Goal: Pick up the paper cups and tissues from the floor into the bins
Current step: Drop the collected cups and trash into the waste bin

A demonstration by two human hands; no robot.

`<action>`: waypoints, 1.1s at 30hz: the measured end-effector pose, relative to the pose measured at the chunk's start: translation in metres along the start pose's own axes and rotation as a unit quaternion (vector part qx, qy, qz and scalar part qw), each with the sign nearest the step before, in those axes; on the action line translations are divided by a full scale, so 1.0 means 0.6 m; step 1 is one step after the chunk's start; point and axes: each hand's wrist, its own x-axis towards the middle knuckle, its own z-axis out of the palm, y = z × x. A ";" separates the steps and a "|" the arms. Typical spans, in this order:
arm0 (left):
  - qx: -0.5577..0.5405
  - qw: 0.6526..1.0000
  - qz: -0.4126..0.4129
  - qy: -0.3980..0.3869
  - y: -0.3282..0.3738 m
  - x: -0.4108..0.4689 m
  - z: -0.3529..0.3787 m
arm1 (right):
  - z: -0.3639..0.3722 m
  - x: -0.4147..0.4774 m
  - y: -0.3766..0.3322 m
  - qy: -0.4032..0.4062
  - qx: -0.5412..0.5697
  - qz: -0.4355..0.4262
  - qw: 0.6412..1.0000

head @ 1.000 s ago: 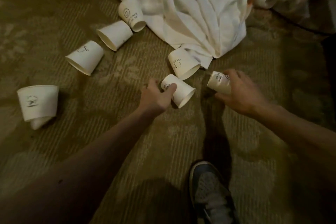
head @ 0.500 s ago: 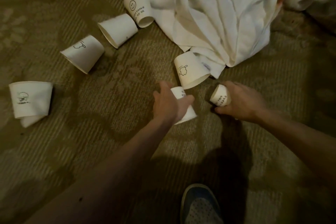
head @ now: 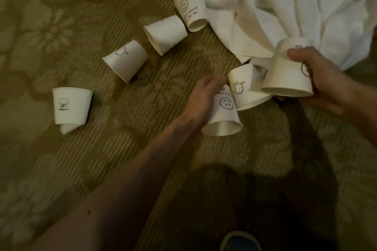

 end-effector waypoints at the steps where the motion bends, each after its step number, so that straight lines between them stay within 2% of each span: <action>1: -0.025 0.999 -0.023 -0.009 0.001 0.006 0.002 | 0.006 0.004 -0.001 -0.009 -0.002 0.007 1.000; 4: -0.100 0.992 -0.072 -0.033 0.003 0.012 0.005 | 0.019 0.013 -0.003 -0.033 -0.023 0.025 0.999; 8: -0.162 0.980 -0.089 -0.073 0.003 0.010 0.000 | 0.033 0.011 0.006 -0.065 -0.029 0.051 0.996; 16: -0.129 0.973 -0.121 -0.150 -0.030 -0.018 -0.046 | 0.064 -0.017 0.047 -0.108 -0.040 0.082 0.990; 18: -0.103 0.978 -0.117 -0.138 -0.045 -0.029 -0.061 | 0.079 -0.030 0.060 -0.112 -0.057 0.092 0.988; 22: -0.081 0.989 -0.111 -0.057 -0.095 -0.079 -0.093 | 0.128 -0.063 0.104 -0.110 -0.050 0.132 0.984; 25: -0.075 0.983 -0.168 -0.018 -0.119 -0.160 -0.122 | 0.189 -0.124 0.132 -0.110 -0.054 0.188 0.975; 27: -0.081 0.973 -0.210 -0.039 -0.115 -0.223 -0.140 | 0.222 -0.176 0.129 -0.118 -0.060 0.201 0.971; 33: -0.118 0.962 -0.240 -0.047 0.037 -0.421 -0.188 | 0.266 -0.369 -0.029 -0.122 -0.026 0.227 0.966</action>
